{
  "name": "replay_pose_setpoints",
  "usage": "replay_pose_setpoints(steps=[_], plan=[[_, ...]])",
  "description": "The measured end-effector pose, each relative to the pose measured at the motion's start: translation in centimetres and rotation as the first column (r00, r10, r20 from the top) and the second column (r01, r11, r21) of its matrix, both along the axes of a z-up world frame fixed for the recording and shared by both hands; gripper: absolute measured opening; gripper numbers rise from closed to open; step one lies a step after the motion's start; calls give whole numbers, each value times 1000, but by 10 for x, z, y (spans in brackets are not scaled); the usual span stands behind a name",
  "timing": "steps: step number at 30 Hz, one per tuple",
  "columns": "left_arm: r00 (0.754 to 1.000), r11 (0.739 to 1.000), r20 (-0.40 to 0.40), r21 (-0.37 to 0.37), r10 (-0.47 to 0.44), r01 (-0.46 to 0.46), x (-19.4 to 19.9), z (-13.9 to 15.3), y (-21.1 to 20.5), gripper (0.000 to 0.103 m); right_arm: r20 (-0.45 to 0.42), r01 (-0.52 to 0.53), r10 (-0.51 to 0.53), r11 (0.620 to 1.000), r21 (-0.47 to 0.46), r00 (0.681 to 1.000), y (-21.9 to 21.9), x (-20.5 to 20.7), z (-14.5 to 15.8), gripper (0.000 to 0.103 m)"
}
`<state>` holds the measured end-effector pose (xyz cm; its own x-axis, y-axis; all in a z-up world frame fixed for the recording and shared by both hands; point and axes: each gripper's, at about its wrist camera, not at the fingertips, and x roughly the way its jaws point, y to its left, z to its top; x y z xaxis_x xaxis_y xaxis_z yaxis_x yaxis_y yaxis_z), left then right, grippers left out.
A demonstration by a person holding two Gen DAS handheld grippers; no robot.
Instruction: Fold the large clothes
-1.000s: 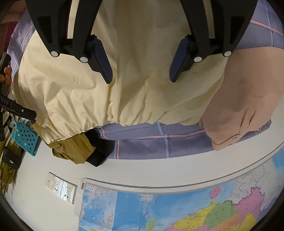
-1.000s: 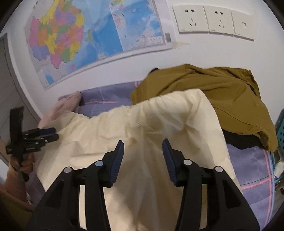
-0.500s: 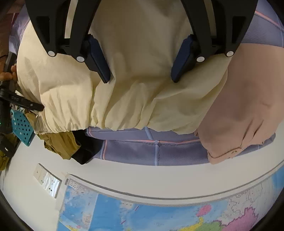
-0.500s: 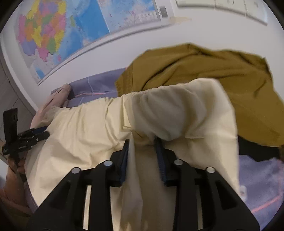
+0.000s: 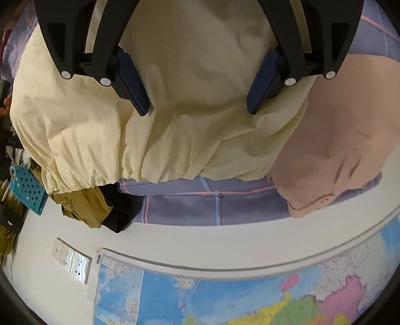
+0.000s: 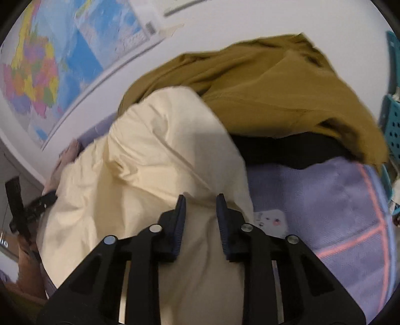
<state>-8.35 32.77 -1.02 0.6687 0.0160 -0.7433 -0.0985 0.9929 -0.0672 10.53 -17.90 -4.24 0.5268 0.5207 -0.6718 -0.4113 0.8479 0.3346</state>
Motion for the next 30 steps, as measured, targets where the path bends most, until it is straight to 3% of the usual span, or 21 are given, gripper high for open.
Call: replay_pose_setpoints(steps=[6,9,11,14,17,19,22,27,30], plan=[[998,999,55,-37,8,-6,-41,18,11,78,90,-70,63,994,84,994,-16,-60,31,39],[998,999,53,-37,27,-25,-58,14,16,80,79,-144,142,989,23,987,-1,-84,18,42],[998,998,22,-38,54,-53,-59,2,20,80,58,-129,130,991,-16,990,1,-82,-1,41],[994,994,-46,-27,103,-104,-53,-17,26,80,3,-105,105,992,71,994,-8,-69,-16,39],[993,992,6,-44,121,-121,-68,-4,29,80,19,-84,83,996,24,996,-2,-75,-7,42],[990,988,51,-88,130,-125,-83,8,36,80,49,-86,85,996,24,995,-1,-85,5,52],[984,979,75,-137,161,-149,-111,20,49,80,122,-94,88,995,43,989,-3,-104,25,52],[989,979,24,-149,143,-137,-131,11,40,80,180,-171,157,983,66,971,9,-126,39,52],[989,973,-32,-179,142,-145,-137,-8,37,80,129,-198,193,980,28,973,25,-123,23,52]])
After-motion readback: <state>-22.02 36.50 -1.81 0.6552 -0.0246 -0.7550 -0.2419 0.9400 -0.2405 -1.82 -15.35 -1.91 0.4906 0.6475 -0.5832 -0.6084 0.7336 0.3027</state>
